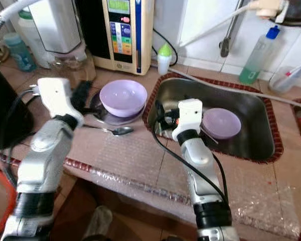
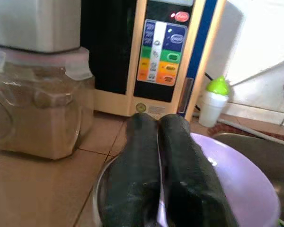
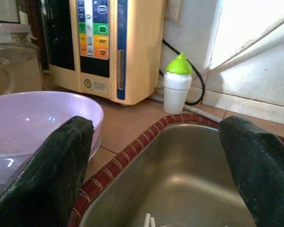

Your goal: Kitchen organization

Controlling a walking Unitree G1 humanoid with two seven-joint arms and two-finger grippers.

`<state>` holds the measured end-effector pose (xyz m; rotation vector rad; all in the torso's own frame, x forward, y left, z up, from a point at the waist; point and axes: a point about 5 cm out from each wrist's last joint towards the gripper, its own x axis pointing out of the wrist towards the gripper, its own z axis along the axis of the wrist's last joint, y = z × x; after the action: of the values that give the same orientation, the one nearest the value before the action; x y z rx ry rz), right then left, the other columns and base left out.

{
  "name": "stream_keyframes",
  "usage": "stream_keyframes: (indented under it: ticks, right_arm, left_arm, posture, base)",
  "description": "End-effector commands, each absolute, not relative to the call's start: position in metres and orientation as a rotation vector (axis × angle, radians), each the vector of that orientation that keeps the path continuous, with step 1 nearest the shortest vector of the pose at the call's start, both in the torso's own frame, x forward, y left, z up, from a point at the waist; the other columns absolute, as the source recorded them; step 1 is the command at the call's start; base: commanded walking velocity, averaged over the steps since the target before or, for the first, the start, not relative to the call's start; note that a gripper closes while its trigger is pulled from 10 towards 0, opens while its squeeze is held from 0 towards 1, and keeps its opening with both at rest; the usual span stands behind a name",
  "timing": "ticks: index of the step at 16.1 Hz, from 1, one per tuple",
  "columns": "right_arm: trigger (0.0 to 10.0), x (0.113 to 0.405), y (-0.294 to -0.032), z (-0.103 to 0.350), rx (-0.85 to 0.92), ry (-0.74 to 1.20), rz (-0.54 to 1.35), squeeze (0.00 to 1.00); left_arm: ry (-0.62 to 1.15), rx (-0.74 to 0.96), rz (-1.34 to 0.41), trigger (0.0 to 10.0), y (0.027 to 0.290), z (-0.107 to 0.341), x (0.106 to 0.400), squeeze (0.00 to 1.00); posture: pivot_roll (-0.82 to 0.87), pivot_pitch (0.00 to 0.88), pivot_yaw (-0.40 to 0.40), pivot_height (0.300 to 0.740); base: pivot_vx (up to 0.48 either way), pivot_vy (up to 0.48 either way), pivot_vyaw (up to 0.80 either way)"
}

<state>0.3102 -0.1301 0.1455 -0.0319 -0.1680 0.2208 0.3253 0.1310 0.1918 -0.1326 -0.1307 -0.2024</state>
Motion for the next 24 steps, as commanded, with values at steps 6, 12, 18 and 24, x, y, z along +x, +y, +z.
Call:
stream_keyframes:
  ticks: [6, 12, 18, 24]
  right_arm:
    - [10.0, 0.308, -0.134, 0.147, -0.046, -0.171, 0.207, 0.00]
    - [10.0, 0.309, -0.132, 0.146, -0.052, -0.166, 0.212, 0.00]
    - [10.0, 0.311, -0.132, 0.146, -0.052, -0.164, 0.217, 0.00]
    - [10.0, 0.310, -0.133, 0.145, -0.046, -0.161, 0.212, 0.00]
  left_arm:
    - [-0.171, -0.142, -0.250, 10.0, 0.113, 0.207, 0.332, 1.00]
    - [-0.134, -0.161, -0.264, 10.0, 0.113, 0.188, 0.313, 1.00]
    - [-0.155, -0.167, -0.261, 10.0, 0.118, 0.190, 0.310, 0.89]
    - [-0.152, -0.146, -0.265, 10.0, 0.118, 0.187, 0.307, 0.00]
  posture:
    - [0.04, 0.034, 0.016, 0.740]
    - [0.06, 0.031, 0.005, 0.740]
    - [0.06, 0.025, 0.002, 0.740]
    - [0.06, 0.023, 0.005, 0.740]
  base:
    - [0.000, 0.000, 0.00]
    - [0.000, -0.090, 0.16]
    - [0.000, -0.198, 0.00]
    - [0.000, 0.000, -0.09]
